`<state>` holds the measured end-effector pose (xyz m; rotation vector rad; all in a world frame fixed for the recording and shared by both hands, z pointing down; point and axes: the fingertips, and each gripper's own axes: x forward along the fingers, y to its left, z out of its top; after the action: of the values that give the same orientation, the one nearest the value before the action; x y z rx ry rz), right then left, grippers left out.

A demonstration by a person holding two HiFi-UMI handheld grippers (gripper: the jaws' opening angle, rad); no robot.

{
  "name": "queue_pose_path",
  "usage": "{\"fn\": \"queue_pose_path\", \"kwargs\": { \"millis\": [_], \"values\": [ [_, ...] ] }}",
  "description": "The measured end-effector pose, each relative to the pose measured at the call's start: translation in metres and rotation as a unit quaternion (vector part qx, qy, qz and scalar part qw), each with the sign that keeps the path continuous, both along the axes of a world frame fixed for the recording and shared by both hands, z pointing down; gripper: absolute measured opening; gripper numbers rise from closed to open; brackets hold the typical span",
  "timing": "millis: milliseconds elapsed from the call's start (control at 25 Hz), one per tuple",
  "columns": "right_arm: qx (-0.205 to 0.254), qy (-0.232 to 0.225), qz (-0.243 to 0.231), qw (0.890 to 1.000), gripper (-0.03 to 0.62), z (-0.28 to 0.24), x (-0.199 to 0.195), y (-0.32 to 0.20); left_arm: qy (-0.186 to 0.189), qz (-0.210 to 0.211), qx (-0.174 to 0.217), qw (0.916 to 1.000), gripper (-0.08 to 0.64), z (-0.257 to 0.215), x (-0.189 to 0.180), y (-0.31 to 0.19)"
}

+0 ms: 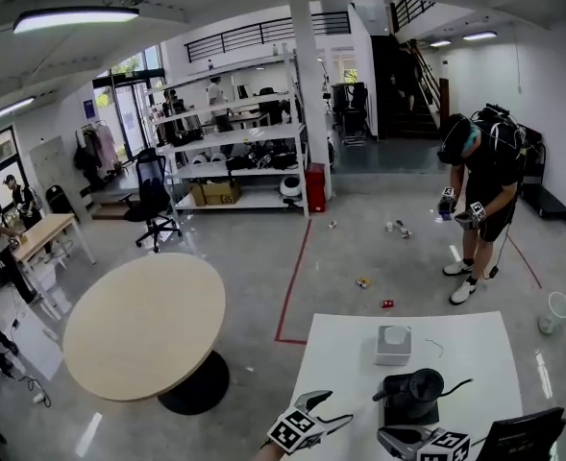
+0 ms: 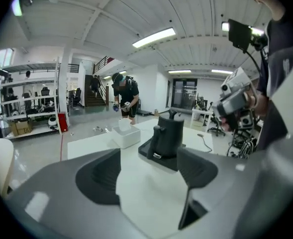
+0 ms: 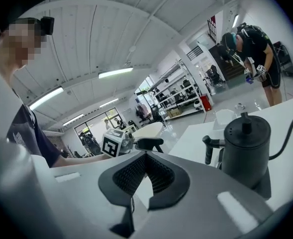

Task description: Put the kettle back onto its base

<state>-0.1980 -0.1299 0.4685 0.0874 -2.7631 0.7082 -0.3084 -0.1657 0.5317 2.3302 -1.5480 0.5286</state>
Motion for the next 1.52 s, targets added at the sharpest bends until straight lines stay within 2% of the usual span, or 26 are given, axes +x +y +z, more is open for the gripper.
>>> {"fn": "queue_pose_path", "kwargs": {
  "millis": [120,160,240,280,360,560,720,880,1000,1200,1520],
  "values": [
    [0.019,-0.005,-0.023,1.000,0.002,-0.006,-0.018,0.004,0.027,-0.014,0.025,0.9992,0.311,-0.010,-0.006,0.013],
    [0.023,-0.007,-0.029,0.999,0.002,-0.010,-0.021,0.006,0.040,-0.020,0.036,0.9984,0.261,-0.017,-0.007,0.017],
    [0.028,-0.008,-0.036,0.999,0.002,-0.017,-0.025,0.013,0.070,-0.038,0.064,0.9948,0.051,-0.034,-0.010,0.028],
    [0.030,-0.008,-0.039,0.999,0.002,-0.020,-0.027,0.017,0.084,-0.047,0.076,0.9925,0.002,-0.041,-0.012,0.034],
    [0.034,-0.013,-0.044,0.998,0.002,-0.026,-0.028,0.028,0.097,-0.054,0.086,0.9902,0.002,-0.051,-0.011,0.043],
    [0.030,-0.028,-0.049,0.998,0.002,-0.043,-0.019,0.040,0.080,-0.049,0.093,0.9912,0.002,-0.078,0.011,0.053],
    [0.041,-0.047,-0.053,0.997,0.002,-0.044,0.004,0.046,0.085,-0.055,0.099,0.9899,0.002,-0.080,0.037,0.056],
    [0.062,-0.070,-0.054,0.994,0.002,-0.040,0.029,0.042,0.062,-0.058,0.106,0.9908,0.002,-0.079,0.056,0.049],
    [0.059,-0.068,-0.044,0.995,0.002,-0.043,0.062,0.046,0.062,-0.057,0.106,0.9908,0.002,-0.086,0.089,0.054],
    [0.052,-0.083,-0.023,0.995,0.002,-0.064,0.132,0.055,0.073,-0.047,0.094,0.9918,0.002,-0.093,0.163,0.063],
    [0.024,-0.112,-0.018,0.993,0.002,-0.076,0.215,0.092,0.040,-0.049,0.075,0.9952,0.002,-0.104,0.249,0.106]
  ]
}}
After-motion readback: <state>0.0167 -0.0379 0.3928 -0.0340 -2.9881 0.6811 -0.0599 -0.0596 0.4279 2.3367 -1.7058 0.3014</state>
